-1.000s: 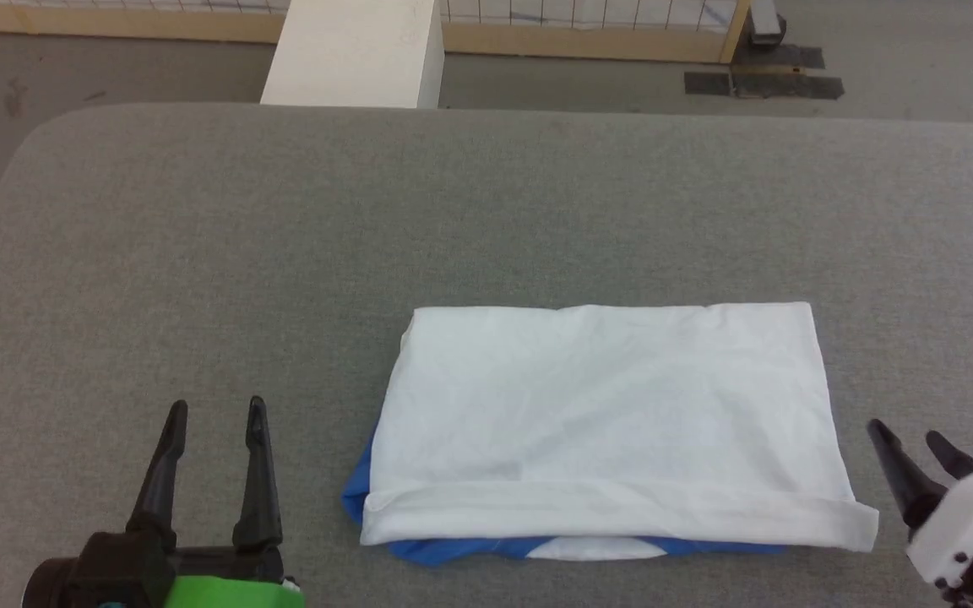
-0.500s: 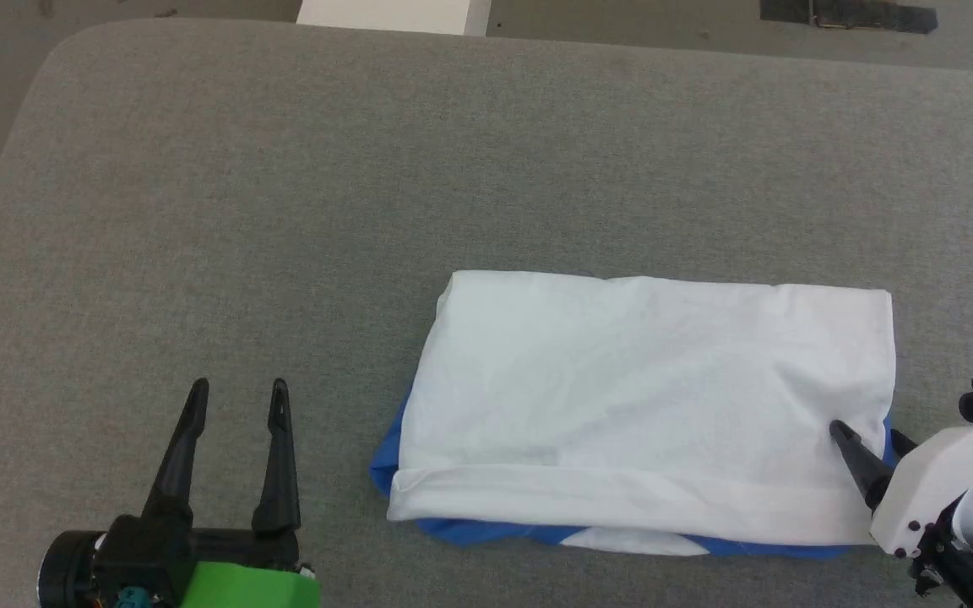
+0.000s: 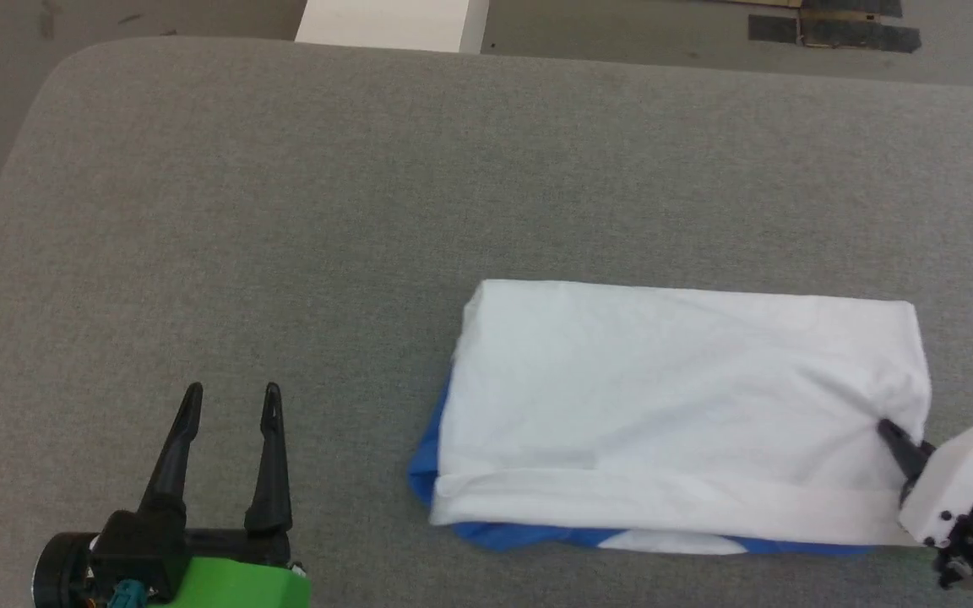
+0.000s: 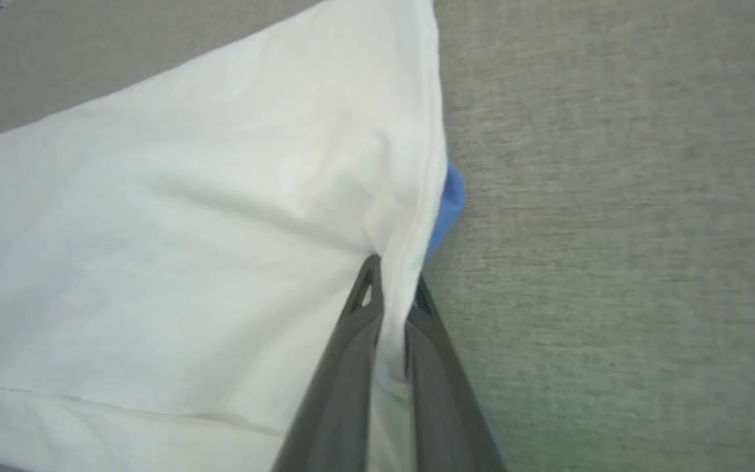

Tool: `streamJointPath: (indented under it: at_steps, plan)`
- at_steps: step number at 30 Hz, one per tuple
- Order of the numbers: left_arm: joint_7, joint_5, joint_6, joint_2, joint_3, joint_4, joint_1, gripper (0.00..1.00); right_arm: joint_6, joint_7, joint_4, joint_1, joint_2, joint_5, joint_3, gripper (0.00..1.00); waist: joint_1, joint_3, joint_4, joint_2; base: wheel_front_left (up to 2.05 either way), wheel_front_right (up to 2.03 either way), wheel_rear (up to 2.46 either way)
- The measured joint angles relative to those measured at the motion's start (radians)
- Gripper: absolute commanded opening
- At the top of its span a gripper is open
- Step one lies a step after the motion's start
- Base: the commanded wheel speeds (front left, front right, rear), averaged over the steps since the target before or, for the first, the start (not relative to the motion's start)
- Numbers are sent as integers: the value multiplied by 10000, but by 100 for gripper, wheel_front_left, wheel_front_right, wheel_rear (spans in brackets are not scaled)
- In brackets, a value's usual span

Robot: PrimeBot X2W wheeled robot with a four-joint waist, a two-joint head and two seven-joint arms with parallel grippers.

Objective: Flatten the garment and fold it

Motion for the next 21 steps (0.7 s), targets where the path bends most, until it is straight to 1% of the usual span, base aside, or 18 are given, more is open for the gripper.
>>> streamJointPath:
  at_steps: [3, 6, 8, 10, 13, 15, 21]
  plan:
    - [0, -6, -35, -13, -15, 50, 8, 100, -2, 151, -77, 1, -291, -259, -897, 0, 0, -174, -172, 1, 0, 0, 0]
    - [0, -17, -79, -67, -36, 113, 14, 100, -2, 378, -253, 1, -802, -508, -1678, 0, 0, -338, -319, 0, 0, 0, 0]
    - [0, -25, -90, -98, -38, 153, 14, 100, -6, 560, -416, -1, -1032, -562, -1902, 0, 0, -421, -386, 0, 0, 0, 0]
    - [0, -29, -167, -140, -40, 211, 14, 100, -6, 784, -660, -24, -1141, -579, -1870, 0, 0, -489, -435, 0, 0, 0, 0]
    - [0, -115, -213, -268, -38, 284, 21, 100, -6, 1210, -1214, -177, -1150, -531, -1396, 0, 0, -578, -498, 0, 0, 0, 0]
    - [0, -148, -261, -334, -48, 336, 23, 100, -6, 1563, -1691, -320, -1114, -414, -805, 0, 0, -627, -534, 0, 0, 0, 0]
    - [0, -196, -378, -504, -105, 445, 24, 100, -6, 2662, -2838, -637, -616, -69, 1118, 0, 0, -716, -503, 0, 0, 0, 0]
